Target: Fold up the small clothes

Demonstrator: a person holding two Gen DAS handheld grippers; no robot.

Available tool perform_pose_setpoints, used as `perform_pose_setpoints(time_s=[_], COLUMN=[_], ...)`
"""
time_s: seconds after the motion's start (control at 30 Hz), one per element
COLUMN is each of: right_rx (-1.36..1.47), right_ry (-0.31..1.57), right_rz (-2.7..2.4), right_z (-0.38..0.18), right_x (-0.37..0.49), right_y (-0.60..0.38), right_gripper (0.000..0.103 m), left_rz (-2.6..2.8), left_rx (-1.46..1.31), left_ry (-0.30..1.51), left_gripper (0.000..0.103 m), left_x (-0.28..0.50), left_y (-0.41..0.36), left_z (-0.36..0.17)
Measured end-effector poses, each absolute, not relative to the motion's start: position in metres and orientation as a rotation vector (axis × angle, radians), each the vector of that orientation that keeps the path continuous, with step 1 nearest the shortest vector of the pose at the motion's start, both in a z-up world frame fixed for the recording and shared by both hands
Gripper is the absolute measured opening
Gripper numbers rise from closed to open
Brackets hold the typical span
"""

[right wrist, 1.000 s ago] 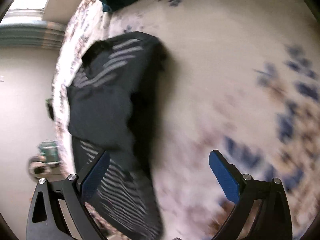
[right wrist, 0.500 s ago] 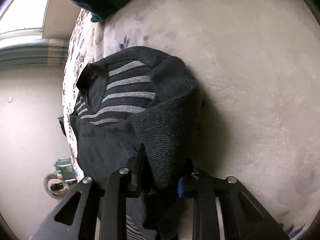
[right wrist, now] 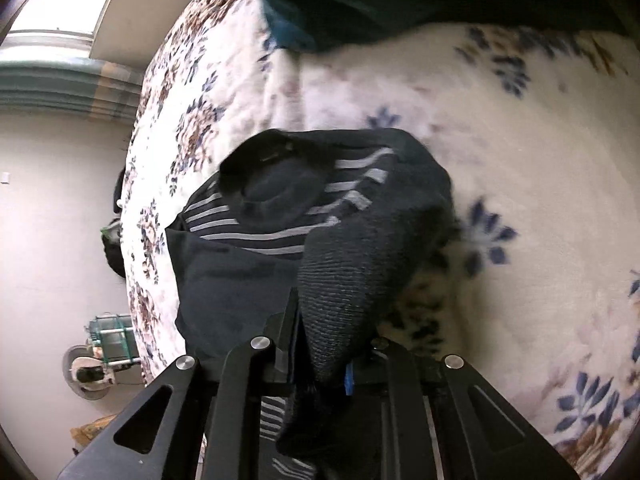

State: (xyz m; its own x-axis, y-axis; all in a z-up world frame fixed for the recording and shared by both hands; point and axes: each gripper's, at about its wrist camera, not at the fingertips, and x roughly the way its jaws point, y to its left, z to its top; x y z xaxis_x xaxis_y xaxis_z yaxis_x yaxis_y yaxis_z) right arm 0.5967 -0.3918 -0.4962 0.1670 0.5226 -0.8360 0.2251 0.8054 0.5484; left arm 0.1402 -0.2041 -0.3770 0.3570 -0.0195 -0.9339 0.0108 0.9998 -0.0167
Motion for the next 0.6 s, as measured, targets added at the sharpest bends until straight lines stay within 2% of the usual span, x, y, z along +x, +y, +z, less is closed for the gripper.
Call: perform_pose_setpoints(time_s=[0.27,0.4,0.6], right_rx=[0.498,0.388,0.247], right_ry=[1.45,1.486,1.534], right_rz=[0.239,0.218,0.143], right_z=[-0.474,-0.5,-0.54], right_x=[0.648,0.672,0.7], right_y=[-0.24,-0.144,-0.05], right_gripper=[0.016,0.016,0.015], left_rz=[0.072,0.153,0.205], left_rx=[-0.176,-0.262,-0.374], left_ry=[1.184,1.201,1.24], left_gripper=[0.004,0.004,0.004], left_x=[0.16,0.175,0.187], left_y=[-0.091,-0.032,0.034], left_z=[-0.382,-0.404,-0.443])
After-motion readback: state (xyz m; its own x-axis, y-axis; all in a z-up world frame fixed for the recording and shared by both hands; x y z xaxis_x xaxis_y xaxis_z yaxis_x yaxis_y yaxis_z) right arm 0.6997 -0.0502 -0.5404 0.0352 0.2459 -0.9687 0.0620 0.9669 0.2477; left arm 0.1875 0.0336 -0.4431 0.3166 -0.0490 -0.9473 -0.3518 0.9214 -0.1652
